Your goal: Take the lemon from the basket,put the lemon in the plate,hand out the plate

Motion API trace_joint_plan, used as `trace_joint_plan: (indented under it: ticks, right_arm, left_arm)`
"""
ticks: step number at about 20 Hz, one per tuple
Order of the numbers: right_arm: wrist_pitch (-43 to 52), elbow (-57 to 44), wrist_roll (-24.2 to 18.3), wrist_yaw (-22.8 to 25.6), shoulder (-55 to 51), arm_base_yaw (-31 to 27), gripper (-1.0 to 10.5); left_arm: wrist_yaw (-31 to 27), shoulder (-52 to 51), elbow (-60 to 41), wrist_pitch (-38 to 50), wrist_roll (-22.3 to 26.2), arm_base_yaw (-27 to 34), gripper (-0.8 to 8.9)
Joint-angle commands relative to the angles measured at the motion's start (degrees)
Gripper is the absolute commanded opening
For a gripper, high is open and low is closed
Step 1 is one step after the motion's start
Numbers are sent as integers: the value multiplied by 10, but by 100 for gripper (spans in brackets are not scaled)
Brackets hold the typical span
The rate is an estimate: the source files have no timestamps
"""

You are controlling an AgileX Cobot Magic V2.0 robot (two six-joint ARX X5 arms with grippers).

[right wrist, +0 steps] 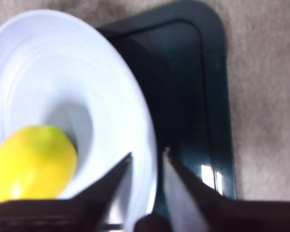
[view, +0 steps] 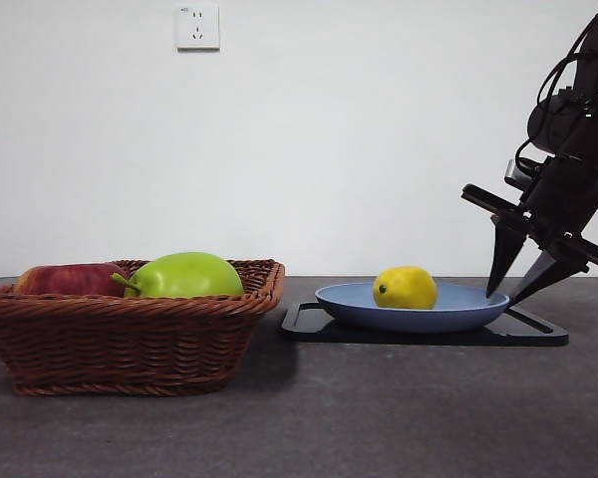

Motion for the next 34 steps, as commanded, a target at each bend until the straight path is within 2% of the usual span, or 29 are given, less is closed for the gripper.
trace_joint_plan:
  ticks: [1,5,8,9,11,13,15,17,20,23,26,29,31,34]
  right_arm:
    - [7,13,-10,-2,10,0,219]
    - [-8,13,-16,-1,-3,0,235]
    - [-41,13,-39,2,-31,0,233]
    - [-56,13,-44,20,-46,1,232]
    - [-89,13,-65,56,-86,5,227]
    - [-129,13,-91,89,-134,11,155]
    - [-156,13,-108,93,-189,24,89]
    - [-169,12,-113,93,-238,42,78]
    - [-175,10,-126,110,-306,87,1]
    - [-180,7,-127,132,-358,144,3]
    - [-161,-26,-130,190,-410,209,3]
    - [-105,-100,-134,306,-488,273,3]
    - [-39,-169,-133,358,-552,304,3]
    - [56,-279,-133,361,-650,328,3]
  left_arm:
    - [-17,5,8,12,4,-3,363]
    - [-24,10,8,35,5,-3,362]
    - [-29,28,8,61,13,-3,361]
    - [-30,34,8,66,24,-1,357]
    - [-42,49,8,75,40,1,304]
    - [-70,65,8,79,65,2,231]
    - [-90,82,8,79,101,9,95]
    - [-90,94,8,79,134,24,1]
    - [-88,102,8,78,147,61,6]
    - [-79,99,7,61,147,111,6]
    - [-49,81,-16,69,147,156,6]
    - [-17,32,-77,103,139,194,6]
    - [-13,-17,-128,128,130,212,6]
    - [-6,-106,-209,188,87,225,6]
